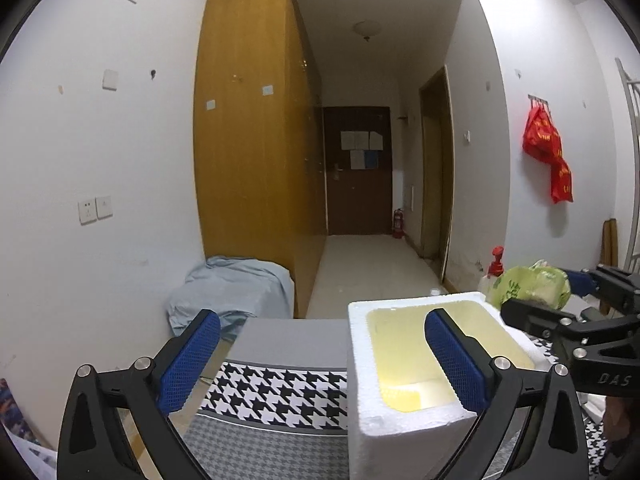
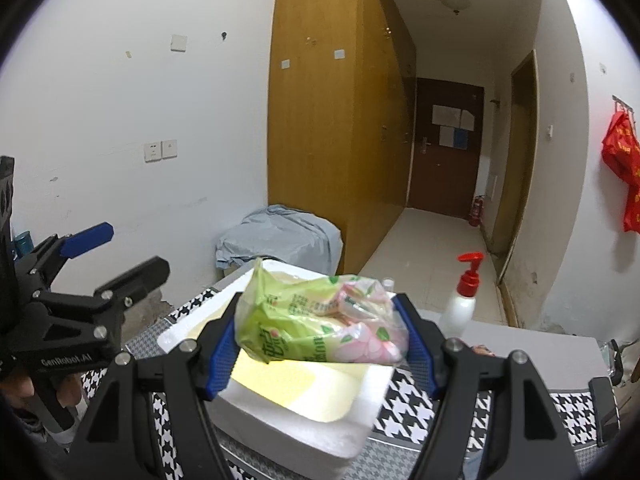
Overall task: Organize soft objects
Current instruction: 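Open the left tool over the box while the right tool drops the snack bag inside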
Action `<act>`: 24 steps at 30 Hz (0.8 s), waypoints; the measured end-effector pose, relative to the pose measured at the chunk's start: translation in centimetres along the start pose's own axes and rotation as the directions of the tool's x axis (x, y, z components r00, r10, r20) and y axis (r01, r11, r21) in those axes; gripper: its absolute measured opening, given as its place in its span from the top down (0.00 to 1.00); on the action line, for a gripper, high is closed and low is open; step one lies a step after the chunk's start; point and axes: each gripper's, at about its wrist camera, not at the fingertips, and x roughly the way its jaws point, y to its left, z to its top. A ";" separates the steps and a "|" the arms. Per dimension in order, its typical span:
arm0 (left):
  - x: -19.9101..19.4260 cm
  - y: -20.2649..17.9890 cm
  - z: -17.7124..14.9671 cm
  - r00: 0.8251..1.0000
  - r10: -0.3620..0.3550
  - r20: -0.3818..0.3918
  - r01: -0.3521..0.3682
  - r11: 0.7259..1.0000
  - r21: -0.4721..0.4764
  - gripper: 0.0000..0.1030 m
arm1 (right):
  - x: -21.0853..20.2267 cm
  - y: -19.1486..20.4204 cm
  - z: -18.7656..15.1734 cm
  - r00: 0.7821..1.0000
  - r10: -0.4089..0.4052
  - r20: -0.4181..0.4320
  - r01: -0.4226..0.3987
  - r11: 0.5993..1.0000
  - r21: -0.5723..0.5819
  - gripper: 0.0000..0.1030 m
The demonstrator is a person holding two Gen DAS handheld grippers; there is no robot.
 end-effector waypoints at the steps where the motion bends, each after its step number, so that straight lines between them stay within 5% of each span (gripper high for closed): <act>1: -0.1 0.3 0.0 1.000 0.012 0.005 -0.012 1.000 -0.008 0.01 | 0.2 0.2 0.0 1.000 0.004 -0.003 -0.004 1.000 -0.002 0.27; 18: -0.5 1.9 -0.9 0.998 0.056 -0.018 -0.057 0.998 -0.024 0.01 | 5.4 -0.7 0.0 0.993 0.030 -0.118 -0.027 0.999 0.030 0.24; 24: -0.5 2.0 -1.0 0.998 0.051 -0.020 -0.051 0.998 -0.027 0.01 | 5.4 -0.6 0.0 0.995 0.013 -0.095 -0.009 0.999 0.035 0.00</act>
